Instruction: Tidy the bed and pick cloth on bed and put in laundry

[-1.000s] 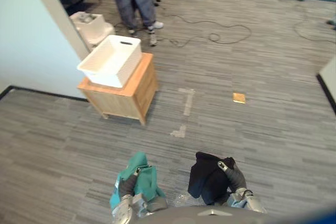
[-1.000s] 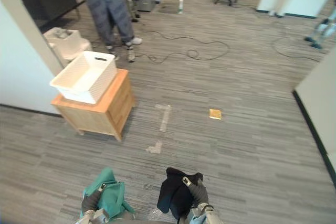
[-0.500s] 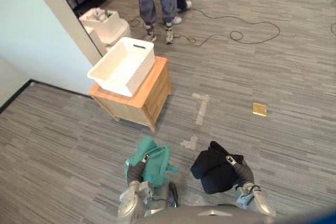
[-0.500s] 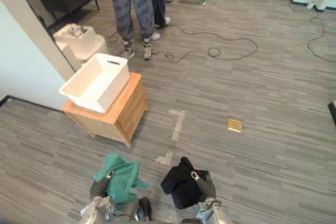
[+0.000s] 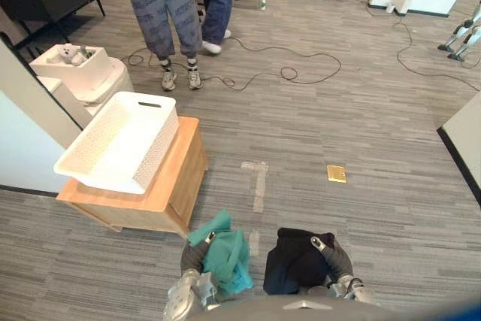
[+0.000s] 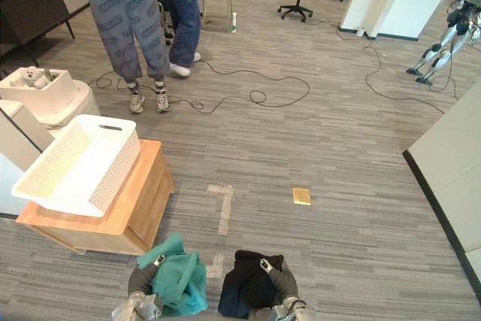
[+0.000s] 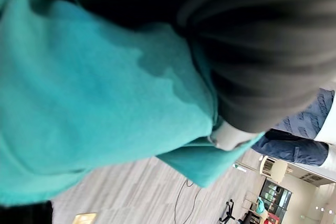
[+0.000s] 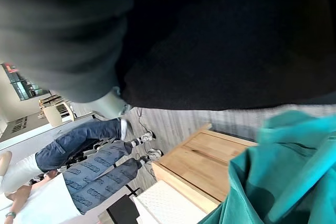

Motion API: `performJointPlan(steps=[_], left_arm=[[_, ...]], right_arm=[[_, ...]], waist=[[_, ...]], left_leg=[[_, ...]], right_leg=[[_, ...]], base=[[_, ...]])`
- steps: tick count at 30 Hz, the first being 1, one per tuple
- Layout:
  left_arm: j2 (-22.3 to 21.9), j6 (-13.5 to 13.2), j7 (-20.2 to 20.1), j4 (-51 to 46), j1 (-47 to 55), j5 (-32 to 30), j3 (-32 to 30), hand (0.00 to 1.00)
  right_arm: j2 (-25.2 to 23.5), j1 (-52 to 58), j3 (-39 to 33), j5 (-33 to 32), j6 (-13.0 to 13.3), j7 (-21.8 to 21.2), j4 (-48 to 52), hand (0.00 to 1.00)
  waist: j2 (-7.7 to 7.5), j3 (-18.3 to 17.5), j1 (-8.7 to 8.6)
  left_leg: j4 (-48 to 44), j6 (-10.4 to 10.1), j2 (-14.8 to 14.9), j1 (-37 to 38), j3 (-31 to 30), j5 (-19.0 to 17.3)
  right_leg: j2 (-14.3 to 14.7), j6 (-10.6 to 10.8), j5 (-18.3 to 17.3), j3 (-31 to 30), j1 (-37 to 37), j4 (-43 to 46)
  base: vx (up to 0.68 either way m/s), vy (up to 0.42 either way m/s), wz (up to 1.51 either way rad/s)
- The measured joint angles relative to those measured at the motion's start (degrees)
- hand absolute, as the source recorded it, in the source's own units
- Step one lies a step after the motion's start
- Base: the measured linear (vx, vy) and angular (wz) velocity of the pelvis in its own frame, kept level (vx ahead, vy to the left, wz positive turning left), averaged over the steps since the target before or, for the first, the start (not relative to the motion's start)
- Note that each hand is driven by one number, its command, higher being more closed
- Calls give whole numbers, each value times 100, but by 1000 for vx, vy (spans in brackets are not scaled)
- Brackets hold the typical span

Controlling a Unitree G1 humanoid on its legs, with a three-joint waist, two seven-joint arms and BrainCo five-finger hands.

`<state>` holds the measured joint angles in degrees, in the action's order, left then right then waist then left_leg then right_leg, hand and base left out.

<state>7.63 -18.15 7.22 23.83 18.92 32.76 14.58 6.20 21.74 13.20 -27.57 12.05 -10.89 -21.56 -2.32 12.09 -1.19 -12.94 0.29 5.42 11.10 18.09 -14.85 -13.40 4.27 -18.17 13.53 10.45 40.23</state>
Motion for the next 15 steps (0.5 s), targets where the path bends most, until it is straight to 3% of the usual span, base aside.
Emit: performJointPlan(steps=[1,2,3,4,5,6,7,8,9,10,12,13,14,15], left_arm=[[7,3,32,0,-41,8,-3,100],[24,41,63,4,-98,38,-5,100],[44,87,69,3,-137,37,-2,100],[56,110,69,0,-146,37,0,100],[132,120,72,0,-139,36,1,100],[25,146,78,147,-227,37,4,100],[-63,138,72,174,-153,33,65,100],[-108,111,74,179,-77,34,103,100],[-118,107,77,179,-58,33,110,100],[-142,65,135,181,31,35,109,100],[-185,4,185,176,39,45,100,100],[-315,-33,166,119,75,48,108,100],[-277,-49,152,8,108,48,106,100],[-233,-66,144,-53,111,47,90,100]], right_arm=[[0,-14,0,0,-2,-5,1,100],[2,-60,3,-2,-22,-6,2,100],[0,-54,15,-5,-38,-6,4,100],[0,-37,23,-5,-38,-7,12,100],[-7,46,39,-6,-37,-7,23,100],[18,-9,18,-8,-38,0,-27,100],[137,-73,-3,-9,-44,-7,-20,100],[263,-84,-35,-11,4,-19,117,100],[303,-109,-50,-12,24,-18,126,100],[307,-225,-101,-10,15,-7,80,100],[298,-292,-93,-9,13,-6,76,100],[408,-353,-118,-5,8,-13,136,100],[379,-343,-126,-4,8,-16,215,100],[341,-300,-102,1,2,-27,260,100]], waist=[[38,13,-35],[95,48,-128],[88,51,-198],[64,44,-216],[-34,68,-234],[165,164,-259],[350,158,-208],[494,191,-233],[543,180,-250],[631,143,-230],[601,166,-229],[948,209,-175],[875,233,-173],[737,237,-150]], left_leg=[[10,-2,66,31,-68,1],[64,-24,159,109,-290,9],[117,-129,196,194,-474,8],[111,-246,193,226,-562,-40],[80,-566,155,323,-775,-236],[73,-691,283,420,-883,-325],[63,-679,420,387,-959,-315],[71,-666,515,393,-1064,-306],[72,-665,566,387,-1106,-297],[-227,-590,670,258,-1194,-237],[-1001,-417,734,-162,-1336,-128],[-2533,-68,1281,-1056,-1374,367],[-3060,-114,1289,-1321,-1347,605],[-3491,-87,1316,-1500,-1298,795]], right_leg=[[101,-22,64,15,71,-283],[265,-65,354,-36,142,-949],[356,-70,849,-195,145,-1715],[358,-57,1121,-275,105,-2113],[325,-51,2105,-455,-23,-2505],[457,-189,2001,-350,-99,-2362],[569,-250,1744,-317,-43,-2181],[582,-298,1471,-175,29,-1888],[593,-313,1346,-120,59,-1769],[629,-394,1052,52,63,-1577],[637,-400,1024,211,-52,-1771],[965,-382,888,509,-599,-2157],[926,-357,696,540,-678,-1984],[899,-561,731,553,-863,-2136]], base=[[326,-137,59],[337,-204,83],[341,-244,90],[416,-389,91],[279,-288,67],[355,-381,52],[231,-273,34],[268,-320,29],[209,-298,46],[146,-244,40],[111,-248,45],[180,-212,53],[265,-173,52],[256,-87,34]])
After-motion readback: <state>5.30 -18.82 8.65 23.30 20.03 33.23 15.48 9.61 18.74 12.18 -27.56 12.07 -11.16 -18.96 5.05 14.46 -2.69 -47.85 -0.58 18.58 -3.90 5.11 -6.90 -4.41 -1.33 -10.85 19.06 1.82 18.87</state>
